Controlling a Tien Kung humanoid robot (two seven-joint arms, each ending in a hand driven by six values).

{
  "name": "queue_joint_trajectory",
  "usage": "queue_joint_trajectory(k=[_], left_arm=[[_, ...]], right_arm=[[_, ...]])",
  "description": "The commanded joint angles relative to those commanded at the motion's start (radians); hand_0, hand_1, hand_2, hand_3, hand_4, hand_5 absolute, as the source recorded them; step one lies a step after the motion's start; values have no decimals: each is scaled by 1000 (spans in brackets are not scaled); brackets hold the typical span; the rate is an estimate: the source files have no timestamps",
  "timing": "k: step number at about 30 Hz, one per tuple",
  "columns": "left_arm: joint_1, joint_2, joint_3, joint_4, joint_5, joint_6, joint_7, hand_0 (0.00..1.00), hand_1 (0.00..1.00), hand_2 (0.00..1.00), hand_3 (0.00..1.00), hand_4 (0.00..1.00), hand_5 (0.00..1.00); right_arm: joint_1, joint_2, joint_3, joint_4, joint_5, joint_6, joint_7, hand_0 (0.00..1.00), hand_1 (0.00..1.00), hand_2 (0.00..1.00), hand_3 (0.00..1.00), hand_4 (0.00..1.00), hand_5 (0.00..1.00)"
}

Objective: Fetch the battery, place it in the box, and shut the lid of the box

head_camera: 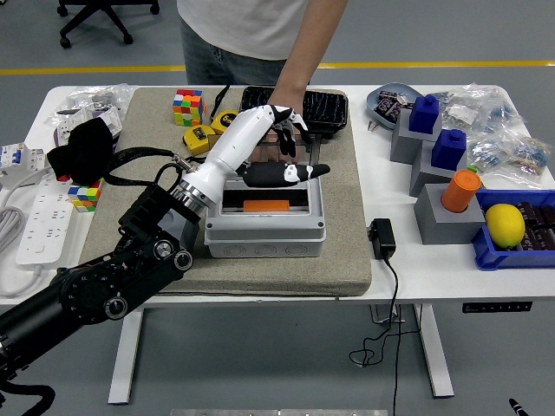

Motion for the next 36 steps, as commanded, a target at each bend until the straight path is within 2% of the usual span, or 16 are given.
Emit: queue_joint_trajectory(k=[3,4,8,9,13,21,22,24,36], left_arm=[[-13,-1,-27,31,77,-41,48,444,553,521,476,998,598],[-16,-1,-34,38,104,-58,67,794,804,752,692,998,621],[-21,3,-49,59,190,-123,145,794,804,752,692,998,621],[-22,3,-49,63,205,-136,162,998,995,921,844,998,825],[-20,5,-49,67,239,-164,199,998,995,921,844,998,825],[-12,9,-29,59,254,-164,208,998,998,912,842,998,851],[-11,11,-26,56,255,-165,210,998,946,841,808,998,862],[-8,14,-22,50,260,-167,215,998,946,841,808,998,862],[5,51,17,-6,273,-197,254,998,885,799,782,998,868]], right_arm=[[0,0,-2,0,1,1,0,847,801,766,772,998,998],[0,0,-1,0,0,1,0,847,799,766,772,998,998],[-1,-1,0,0,-1,2,-2,847,799,766,772,998,998],[-1,-1,1,0,-1,2,-3,846,796,765,773,998,998],[-1,-1,0,0,1,3,-3,846,796,765,773,998,998],[-1,0,1,0,2,3,-1,845,794,765,773,998,998],[-1,0,1,0,2,2,-1,846,793,765,773,998,998],[-1,0,2,0,1,2,-2,846,793,765,773,998,998],[-1,0,0,0,11,2,-1,845,790,765,773,998,998]])
